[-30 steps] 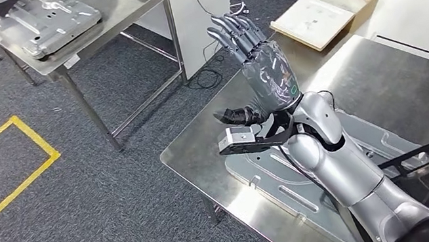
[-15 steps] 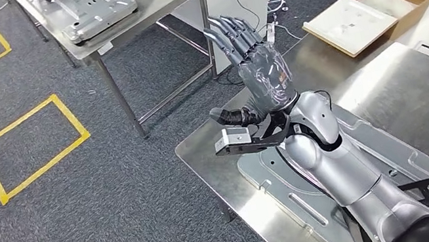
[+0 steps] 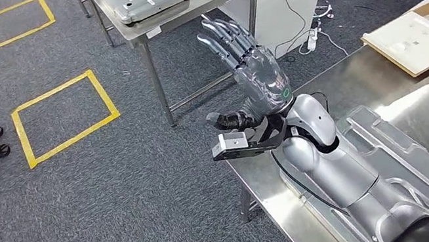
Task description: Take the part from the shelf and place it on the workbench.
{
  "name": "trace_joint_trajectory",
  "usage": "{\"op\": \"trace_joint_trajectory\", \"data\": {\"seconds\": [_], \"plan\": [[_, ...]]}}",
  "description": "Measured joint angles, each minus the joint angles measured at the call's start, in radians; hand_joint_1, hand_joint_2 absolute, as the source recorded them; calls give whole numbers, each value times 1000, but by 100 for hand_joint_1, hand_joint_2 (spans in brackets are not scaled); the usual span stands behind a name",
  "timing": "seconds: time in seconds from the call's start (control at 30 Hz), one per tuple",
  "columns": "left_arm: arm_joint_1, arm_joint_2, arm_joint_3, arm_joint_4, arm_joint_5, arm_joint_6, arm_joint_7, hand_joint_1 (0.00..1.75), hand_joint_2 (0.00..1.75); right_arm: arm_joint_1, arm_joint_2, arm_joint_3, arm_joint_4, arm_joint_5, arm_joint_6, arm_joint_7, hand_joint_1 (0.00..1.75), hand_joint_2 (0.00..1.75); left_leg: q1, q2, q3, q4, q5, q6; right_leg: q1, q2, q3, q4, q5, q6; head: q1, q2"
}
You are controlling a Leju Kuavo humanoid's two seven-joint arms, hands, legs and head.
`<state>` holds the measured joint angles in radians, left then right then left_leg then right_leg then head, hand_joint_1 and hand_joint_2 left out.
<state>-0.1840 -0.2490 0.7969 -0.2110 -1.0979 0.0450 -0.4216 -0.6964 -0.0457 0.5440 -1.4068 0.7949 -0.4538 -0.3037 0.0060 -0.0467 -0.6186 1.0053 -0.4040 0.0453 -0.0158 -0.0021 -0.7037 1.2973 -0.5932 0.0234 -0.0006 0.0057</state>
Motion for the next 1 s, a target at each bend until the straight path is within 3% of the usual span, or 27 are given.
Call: {"op": "trace_joint_trajectory", "data": {"seconds": [0.07, 0.13, 0.2, 0.27, 0.33, 0.4, 0.47, 0.5, 0.53, 0.57, 0.63, 0.7, 0.77, 0.8, 0.87, 0.93, 0.97, 1.0], "plan": [[0, 0, 0, 0, 0, -1, 0, 0, 0, -1, -1, 2, 1, 1, 1, 0, 0, 0, 2, -28, 0, 8, -4, -5, -6, 15, 38, -102, 76, 1, 0, 0], [-1, 0, 0, 0, -1, -1, 0, 0, 0, -2, -1, 3, 1, 2, 1, 0, 0, 0, 2, -51, -7, 21, -10, -15, -13, 56, 85, -214, 122, 2, 0, 0], [-2, 0, 0, 0, -1, -2, 0, 0, 0, -3, -1, 5, 2, 4, 3, 0, 0, 0, 3, -71, -17, 26, -9, -27, -12, 73, 97, -245, 123, -2, 0, 0], [2, 1, 0, 0, -1, -2, 0, 0, 0, -4, 1, 6, 2, 6, 4, 0, 0, 0, 5, -79, -23, 26, -8, -39, -11, 51, 99, -250, 126, -13, 0, 0], [3, 1, 0, 0, -1, -2, 0, 0, 0, -7, 4, 7, 2, 7, 5, 0, 0, 0, 3, -35, -41, 65, -30, -48, -13, 28, 105, -257, 129, -27, -3, 0], [-1, 1, 0, 0, -1, -2, -1, 0, 0, -8, 5, 8, 2, 8, 6, 0, 0, 0, 2, 22, -96, 179, -87, -55, -9, 2, 109, -259, 127, -37, -5, 0], [-1, 1, 0, 0, -1, -2, 0, 0, 0, -8, 5, 8, 3, 10, 7, 0, 0, 0, 6, 38, -154, 292, -127, -59, -5, -26, 110, -258, 124, -41, -5, 0], [0, 1, 0, 0, -1, -2, 0, 0, 0, -8, 5, 9, 3, 11, 8, 0, 0, 0, 7, 40, -160, 302, -121, -59, -3, -39, 111, -258, 122, -42, -5, 0], [1, 1, 0, 0, -1, -2, 0, 0, 0, -9, 5, 10, 3, 12, 8, 0, 0, 0, 6, 44, -144, 271, -96, -58, -3, -51, 114, -258, 120, -41, -6, 0], [1, 1, 0, 0, -1, -2, 0, 0, 0, -9, 5, 11, 3, 13, 8, 0, 0, 0, 6, 54, -109, 206, -61, -54, -2, -63, 118, -258, 116, -39, -6, 0], [-2, 1, 0, 0, -1, -2, -1, 0, 0, -13, 5, 12, 3, 14, 8, 0, 0, 0, -4, 93, -37, 74, -17, -42, 3, -84, 126, -258, 109, -33, -5, 0], [-4, 1, 0, 0, -1, -2, -1, 0, 0, -16, 5, 13, 3, 16, 8, 0, 0, 0, -14, 109, -15, 27, -15, -31, 8, -102, 131, -260, 105, -25, -5, 0], [-3, 1, 0, 0, -1, -1, -1, 0, 0, -18, 5, 16, 3, 17, 8, 0, 0, 0, -13, 86, -15, 20, -11, -20, 12, -120, 137, -264, 101, -15, -5, 0], [-1, 1, 0, 0, -1, -1, -1, 0, 0, -20, 5, 17, 2, 17, 8, 0, 0, 0, -10, 75, -10, 12, -8, -15, 12, -114, 138, -260, 94, -9, -5, 0], [-2, 0, 0, 0, 0, 0, -1, 0, 0, -23, 5, 18, 2, 18, 7, 1, 0, 0, -5, 55, 0, -1, -1, -4, 10, -65, 114, -201, 56, -2, -4, 0], [-4, 0, 0, 0, 0, 0, -1, 0, 0, -20, 2, 19, 3, 18, 7, 2, 0, 0, -5, 34, 1, -2, -1, 2, 8, -14, 51, -76, 3, -1, -4, 0], [-5, 0, 0, 0, 0, 0, -1, 0, 0, -16, 1, 20, 4, 18, 7, 3, 0, 0, -6, 21, 1, -1, -1, 3, 8, -4, 20, -23, -11, 0, -4, 0], [-4, 0, 0, 0, 0, 0, -1, 0, 0, -13, -1, 20, 5, 18, 7, 3, 0, 0, -6, 6, 0, 1, -2, 4, 7, -1, 3, 0, -6, 0, -4, 0]]}}
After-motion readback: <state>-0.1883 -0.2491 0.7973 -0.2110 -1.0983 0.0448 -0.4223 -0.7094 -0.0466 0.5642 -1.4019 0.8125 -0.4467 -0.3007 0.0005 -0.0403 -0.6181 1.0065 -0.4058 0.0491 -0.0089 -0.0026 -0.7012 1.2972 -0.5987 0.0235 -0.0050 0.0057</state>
